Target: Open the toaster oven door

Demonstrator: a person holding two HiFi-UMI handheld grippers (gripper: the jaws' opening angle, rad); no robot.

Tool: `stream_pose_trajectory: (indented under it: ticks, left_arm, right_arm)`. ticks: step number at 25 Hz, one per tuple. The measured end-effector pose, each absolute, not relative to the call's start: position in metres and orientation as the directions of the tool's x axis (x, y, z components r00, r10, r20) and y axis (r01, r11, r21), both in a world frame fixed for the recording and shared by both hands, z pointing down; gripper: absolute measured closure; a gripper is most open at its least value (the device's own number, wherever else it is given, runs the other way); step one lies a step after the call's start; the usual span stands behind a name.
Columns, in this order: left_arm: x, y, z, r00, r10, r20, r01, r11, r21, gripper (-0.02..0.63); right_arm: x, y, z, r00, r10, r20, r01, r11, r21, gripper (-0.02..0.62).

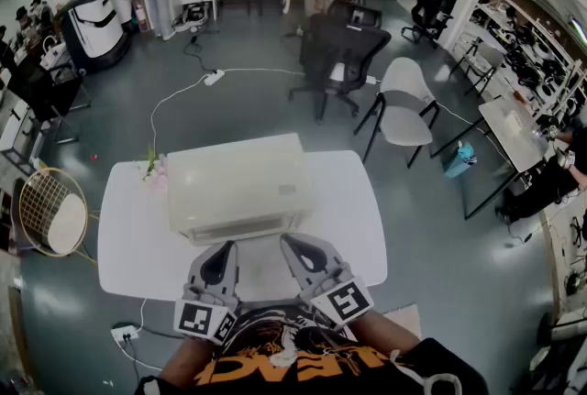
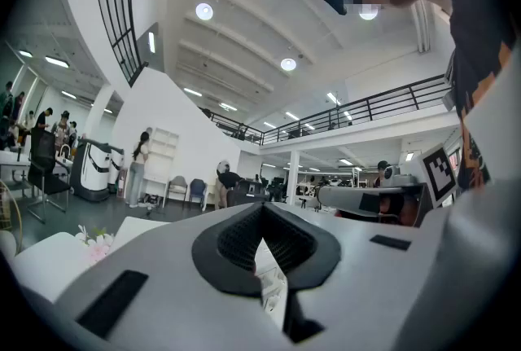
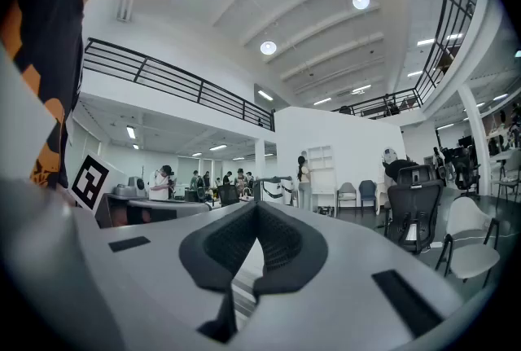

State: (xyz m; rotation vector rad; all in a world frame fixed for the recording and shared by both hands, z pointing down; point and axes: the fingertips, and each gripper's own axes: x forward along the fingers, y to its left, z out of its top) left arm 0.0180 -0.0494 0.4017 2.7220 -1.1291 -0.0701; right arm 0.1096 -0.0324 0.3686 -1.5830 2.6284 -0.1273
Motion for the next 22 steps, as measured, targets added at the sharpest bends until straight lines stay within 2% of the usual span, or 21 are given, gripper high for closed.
stream_pose_trajectory:
  ticks: [4,9,12,15,17,18,22]
  left_arm:
    - [0.028,-0.1,0.412,0.751,-0.66,-0.005,-0.651,-0.742,0.161,0.589]
    - [0.008,-0.119,0.441,0.729,-0.684,0.037,-0.68,-0.715,0.163,0.589]
    - [-0.012,-0.135,0.48,0.676,-0.723,0.145,-0.736,-0.653,0.18,0.588]
    - [-0.045,-0.153,0.538,0.575,-0.754,0.316,-0.818,-0.537,0.207,0.584]
    - [-0.06,-0.158,0.569,0.536,-0.73,0.425,-0.84,-0.514,0.175,0.501]
    - [-0.067,-0.161,0.581,0.515,-0.72,0.465,-0.848,-0.509,0.15,0.485]
    - [-0.095,-0.176,0.609,0.441,-0.714,0.544,-0.885,-0.446,0.131,0.486]
  right_arm:
    - [0.124,-0.066,0.382,-0.399,-0.916,-0.025,-0.917,0.399,0.01,0.583]
    - [0.122,-0.081,0.389,-0.364,-0.93,-0.042,-0.931,0.365,-0.016,0.583]
    - [0.114,-0.082,0.391,-0.387,-0.921,-0.049,-0.921,0.388,-0.016,0.582]
    - [0.106,-0.08,0.394,-0.406,-0.913,-0.041,-0.913,0.407,-0.018,0.582]
    - [0.101,-0.08,0.395,-0.415,-0.909,-0.034,-0.91,0.415,-0.013,0.583]
    - [0.099,-0.08,0.397,-0.416,-0.909,-0.03,-0.909,0.417,-0.01,0.582]
    - [0.092,-0.082,0.406,-0.422,-0.907,-0.011,-0.907,0.422,-0.009,0.583]
